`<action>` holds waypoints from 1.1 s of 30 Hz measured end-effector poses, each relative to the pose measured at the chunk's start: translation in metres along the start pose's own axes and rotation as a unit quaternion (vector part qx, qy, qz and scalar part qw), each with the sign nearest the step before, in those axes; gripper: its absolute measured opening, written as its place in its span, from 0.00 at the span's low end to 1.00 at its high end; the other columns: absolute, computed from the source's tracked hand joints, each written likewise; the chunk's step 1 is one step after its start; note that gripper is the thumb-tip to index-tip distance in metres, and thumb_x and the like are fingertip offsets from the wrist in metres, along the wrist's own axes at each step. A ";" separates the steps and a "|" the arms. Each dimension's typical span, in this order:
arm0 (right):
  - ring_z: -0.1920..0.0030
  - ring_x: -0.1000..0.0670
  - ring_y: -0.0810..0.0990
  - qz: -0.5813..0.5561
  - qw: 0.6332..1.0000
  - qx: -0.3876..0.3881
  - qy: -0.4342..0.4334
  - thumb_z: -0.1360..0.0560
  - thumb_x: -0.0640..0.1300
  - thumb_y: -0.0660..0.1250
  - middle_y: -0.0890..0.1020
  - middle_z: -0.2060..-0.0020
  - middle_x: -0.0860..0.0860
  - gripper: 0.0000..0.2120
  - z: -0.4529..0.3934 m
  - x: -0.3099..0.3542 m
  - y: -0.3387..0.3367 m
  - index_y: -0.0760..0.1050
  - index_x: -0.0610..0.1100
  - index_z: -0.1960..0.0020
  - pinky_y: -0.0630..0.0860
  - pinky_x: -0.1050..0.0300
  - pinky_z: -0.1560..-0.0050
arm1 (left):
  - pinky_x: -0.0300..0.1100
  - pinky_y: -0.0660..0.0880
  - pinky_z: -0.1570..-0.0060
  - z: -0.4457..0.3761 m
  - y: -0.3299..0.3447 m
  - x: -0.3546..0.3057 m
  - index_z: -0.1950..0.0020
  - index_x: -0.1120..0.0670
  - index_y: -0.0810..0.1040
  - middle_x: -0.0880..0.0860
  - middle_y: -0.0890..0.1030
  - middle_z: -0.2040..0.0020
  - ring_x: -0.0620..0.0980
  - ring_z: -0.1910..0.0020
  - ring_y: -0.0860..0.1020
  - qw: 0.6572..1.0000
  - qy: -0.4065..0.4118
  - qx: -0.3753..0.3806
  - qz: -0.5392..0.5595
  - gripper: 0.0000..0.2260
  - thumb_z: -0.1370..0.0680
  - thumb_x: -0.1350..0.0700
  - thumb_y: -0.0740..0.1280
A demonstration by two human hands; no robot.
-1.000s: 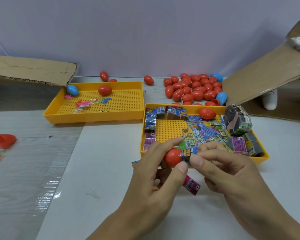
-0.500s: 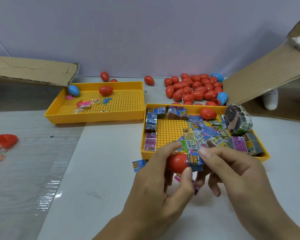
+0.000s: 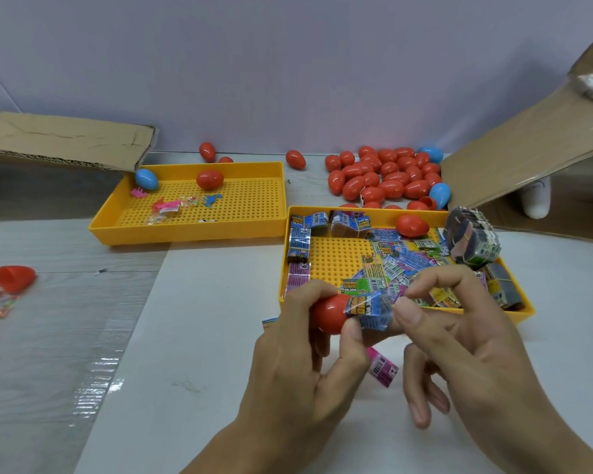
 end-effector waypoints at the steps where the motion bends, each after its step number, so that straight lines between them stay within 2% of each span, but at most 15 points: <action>1: 0.85 0.43 0.73 0.014 1.000 -0.007 -0.007 0.28 0.54 0.73 0.77 0.77 0.41 0.10 0.000 0.001 -0.001 0.75 0.52 0.53 0.62 0.66 0.81 | 0.32 0.78 0.68 0.000 0.001 0.000 0.40 0.46 0.67 0.42 0.77 0.52 0.46 0.59 0.80 1.000 0.001 0.001 0.008 0.12 0.23 0.51 0.64; 3: 0.83 0.43 0.76 0.030 0.999 -0.010 -0.016 0.28 0.50 0.74 0.82 0.72 0.46 0.06 -0.001 0.001 0.001 0.80 0.52 0.53 0.65 0.66 0.81 | 0.27 0.76 0.65 0.000 0.002 -0.001 0.40 0.47 0.68 0.42 0.76 0.50 0.45 0.57 0.80 1.000 0.007 0.002 0.012 0.12 0.23 0.52 0.64; 7: 0.79 0.45 0.79 0.062 0.997 -0.037 -0.041 0.33 0.51 0.70 0.84 0.70 0.48 0.10 0.000 0.004 0.000 0.84 0.51 0.54 0.67 0.64 0.81 | 0.24 0.75 0.62 0.001 0.003 -0.002 0.40 0.46 0.67 0.40 0.76 0.52 0.42 0.55 0.79 1.000 0.013 0.010 0.011 0.12 0.23 0.51 0.63; 9: 0.77 0.49 0.80 0.083 0.994 -0.052 -0.055 0.33 0.49 0.70 0.84 0.70 0.47 0.09 0.001 0.004 -0.002 0.85 0.49 0.55 0.70 0.66 0.78 | 0.25 0.75 0.62 0.001 0.004 -0.003 0.39 0.43 0.66 0.41 0.75 0.52 0.43 0.55 0.79 1.000 0.023 0.018 0.009 0.12 0.21 0.49 0.63; 12: 0.76 0.54 0.78 0.103 0.991 -0.065 -0.055 0.35 0.48 0.70 0.83 0.71 0.47 0.08 0.002 0.004 -0.005 0.85 0.50 0.58 0.71 0.68 0.76 | 0.33 0.79 0.63 0.001 0.005 -0.006 0.36 0.43 0.64 0.42 0.74 0.47 0.46 0.56 0.79 0.998 0.046 0.029 0.019 0.13 0.18 0.45 0.60; 17: 0.77 0.53 0.77 0.066 0.997 -0.042 -0.014 0.37 0.47 0.70 0.83 0.69 0.44 0.09 -0.003 0.005 -0.006 0.86 0.49 0.60 0.71 0.61 0.80 | 0.36 0.80 0.62 0.002 0.004 -0.010 0.35 0.45 0.66 0.44 0.75 0.46 0.46 0.54 0.80 0.996 0.077 0.033 0.030 0.14 0.18 0.43 0.60; 20: 0.72 0.49 0.80 0.036 0.999 -0.037 0.012 0.39 0.49 0.71 0.84 0.68 0.42 0.12 -0.004 0.002 -0.007 0.87 0.47 0.59 0.71 0.60 0.79 | 0.37 0.80 0.61 0.002 0.004 -0.009 0.38 0.47 0.69 0.44 0.76 0.47 0.46 0.56 0.80 0.996 0.077 0.040 0.023 0.12 0.18 0.44 0.60; 24: 0.66 0.47 0.82 0.008 0.995 -0.006 0.100 0.41 0.49 0.72 0.85 0.63 0.41 0.15 -0.008 -0.007 -0.010 0.87 0.43 0.58 0.71 0.59 0.78 | 0.37 0.80 0.58 0.000 0.005 -0.004 0.36 0.51 0.70 0.45 0.76 0.47 0.44 0.54 0.81 0.997 0.057 0.056 -0.003 0.15 0.18 0.43 0.58; 27: 0.62 0.47 0.84 -0.046 0.985 0.041 0.160 0.37 0.41 0.73 0.86 0.59 0.40 0.13 -0.007 -0.011 -0.009 0.87 0.43 0.53 0.74 0.56 0.77 | 0.32 0.79 0.52 0.003 0.007 -0.005 0.34 0.51 0.70 0.45 0.76 0.45 0.42 0.48 0.80 0.996 0.063 0.067 0.007 0.16 0.16 0.44 0.57; 28: 0.60 0.46 0.85 -0.073 0.980 0.060 0.174 0.33 0.40 0.71 0.86 0.57 0.40 0.12 -0.006 -0.011 -0.007 0.86 0.43 0.50 0.76 0.56 0.76 | 0.31 0.77 0.50 0.002 0.007 -0.006 0.34 0.52 0.70 0.45 0.77 0.44 0.41 0.46 0.80 0.995 0.064 0.069 0.016 0.16 0.16 0.45 0.57; 29: 0.58 0.45 0.85 -0.104 0.975 0.074 0.184 0.31 0.45 0.70 0.86 0.55 0.40 0.14 -0.006 -0.011 -0.005 0.85 0.42 0.48 0.77 0.55 0.74 | 0.30 0.77 0.48 0.006 0.006 -0.006 0.33 0.52 0.70 0.45 0.77 0.43 0.41 0.45 0.80 0.996 0.059 0.072 0.016 0.16 0.16 0.45 0.57; 31: 0.57 0.44 0.85 -0.153 0.963 0.080 0.206 0.32 0.52 0.73 0.85 0.53 0.37 0.20 -0.006 -0.012 -0.003 0.84 0.40 0.46 0.80 0.56 0.71 | 0.33 0.76 0.44 0.001 0.011 -0.003 0.33 0.52 0.71 0.49 0.80 0.39 0.42 0.43 0.80 0.996 0.034 0.081 0.018 0.15 0.17 0.46 0.58; 33: 0.60 0.43 0.85 -0.155 0.960 0.056 0.225 0.34 0.53 0.76 0.84 0.54 0.34 0.21 -0.006 -0.015 -0.005 0.84 0.37 0.50 0.81 0.56 0.71 | 0.40 0.75 0.37 -0.010 0.023 0.009 0.32 0.55 0.71 0.58 0.77 0.33 0.41 0.45 0.81 0.989 -0.057 0.116 0.070 0.16 0.18 0.51 0.61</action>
Point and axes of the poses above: each hand's wrist, its own z-axis away from the middle knuckle, its own y-axis out of the palm, x = y × z, the point moved 6 cm from there along -z, towards the middle knuckle
